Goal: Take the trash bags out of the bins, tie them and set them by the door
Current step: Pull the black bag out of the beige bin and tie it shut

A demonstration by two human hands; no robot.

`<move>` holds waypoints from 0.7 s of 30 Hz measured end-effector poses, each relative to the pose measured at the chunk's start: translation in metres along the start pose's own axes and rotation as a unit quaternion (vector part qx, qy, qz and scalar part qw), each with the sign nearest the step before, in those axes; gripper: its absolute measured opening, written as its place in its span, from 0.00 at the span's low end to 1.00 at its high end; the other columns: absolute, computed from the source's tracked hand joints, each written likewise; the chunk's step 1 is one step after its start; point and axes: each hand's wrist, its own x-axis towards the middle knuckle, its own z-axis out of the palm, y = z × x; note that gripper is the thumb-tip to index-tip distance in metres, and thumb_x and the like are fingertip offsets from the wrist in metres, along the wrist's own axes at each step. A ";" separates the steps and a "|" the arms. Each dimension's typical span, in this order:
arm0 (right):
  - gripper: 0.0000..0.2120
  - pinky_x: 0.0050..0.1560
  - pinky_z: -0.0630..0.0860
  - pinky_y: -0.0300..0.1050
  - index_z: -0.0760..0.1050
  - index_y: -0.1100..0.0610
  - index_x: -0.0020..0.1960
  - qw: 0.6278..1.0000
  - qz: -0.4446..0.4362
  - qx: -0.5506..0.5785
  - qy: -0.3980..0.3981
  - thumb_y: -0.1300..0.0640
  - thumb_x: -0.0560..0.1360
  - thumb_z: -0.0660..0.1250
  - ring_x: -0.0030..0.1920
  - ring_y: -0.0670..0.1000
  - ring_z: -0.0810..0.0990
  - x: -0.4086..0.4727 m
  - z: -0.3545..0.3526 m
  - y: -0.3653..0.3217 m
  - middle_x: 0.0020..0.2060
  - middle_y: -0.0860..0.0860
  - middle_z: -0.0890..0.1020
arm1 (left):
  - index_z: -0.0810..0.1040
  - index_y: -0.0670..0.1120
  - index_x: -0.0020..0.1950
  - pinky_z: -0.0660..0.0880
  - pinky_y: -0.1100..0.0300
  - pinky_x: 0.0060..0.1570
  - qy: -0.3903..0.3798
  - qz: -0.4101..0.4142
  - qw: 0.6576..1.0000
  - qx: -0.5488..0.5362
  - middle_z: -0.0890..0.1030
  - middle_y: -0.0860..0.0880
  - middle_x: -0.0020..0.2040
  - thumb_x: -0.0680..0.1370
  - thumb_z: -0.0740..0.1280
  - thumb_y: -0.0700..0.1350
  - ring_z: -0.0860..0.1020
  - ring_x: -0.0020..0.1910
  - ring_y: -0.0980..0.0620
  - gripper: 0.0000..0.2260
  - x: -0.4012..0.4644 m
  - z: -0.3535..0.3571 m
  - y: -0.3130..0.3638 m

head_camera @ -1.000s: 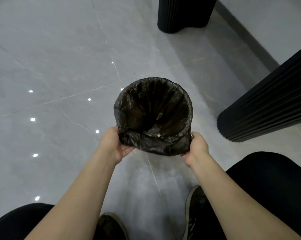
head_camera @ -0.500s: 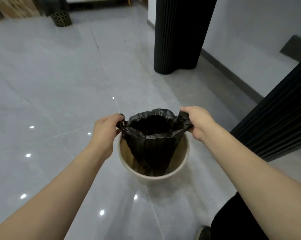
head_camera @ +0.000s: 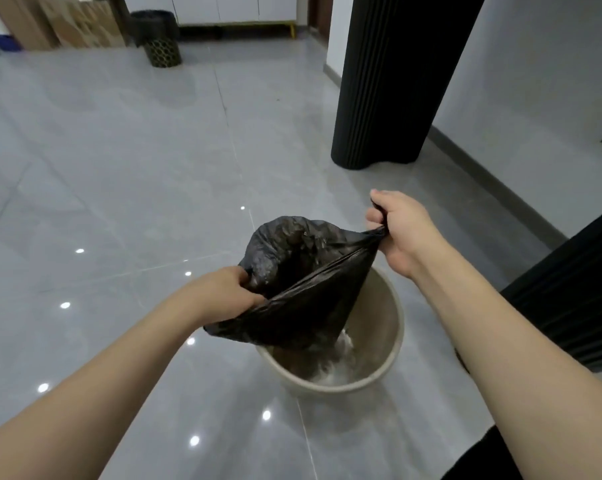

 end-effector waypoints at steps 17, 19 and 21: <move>0.28 0.57 0.69 0.46 0.66 0.51 0.71 0.703 -0.145 -0.693 -0.071 0.63 0.72 0.59 0.62 0.56 0.66 -0.003 -0.016 0.007 0.59 0.53 0.63 | 0.73 0.44 0.37 0.67 0.60 0.32 -0.040 -0.036 0.993 -0.103 0.73 0.45 0.36 0.73 0.70 0.42 0.71 0.35 0.48 0.08 0.014 0.002 -0.018; 0.23 0.55 0.65 0.48 0.71 0.54 0.66 0.637 -0.124 -0.760 -0.041 0.63 0.71 0.59 0.57 0.58 0.64 0.000 -0.024 0.012 0.56 0.55 0.64 | 0.72 0.44 0.37 0.72 0.57 0.36 -0.005 -0.027 0.989 -0.142 0.75 0.44 0.37 0.72 0.68 0.38 0.74 0.38 0.47 0.07 0.017 0.002 -0.020; 0.17 0.52 0.62 0.48 0.74 0.56 0.58 0.598 -0.101 -0.795 -0.013 0.63 0.70 0.58 0.51 0.57 0.62 0.001 -0.029 0.014 0.51 0.54 0.63 | 0.70 0.44 0.36 0.72 0.53 0.38 0.089 -0.005 0.966 -0.243 0.74 0.42 0.36 0.71 0.63 0.32 0.73 0.38 0.46 0.08 0.019 -0.002 -0.022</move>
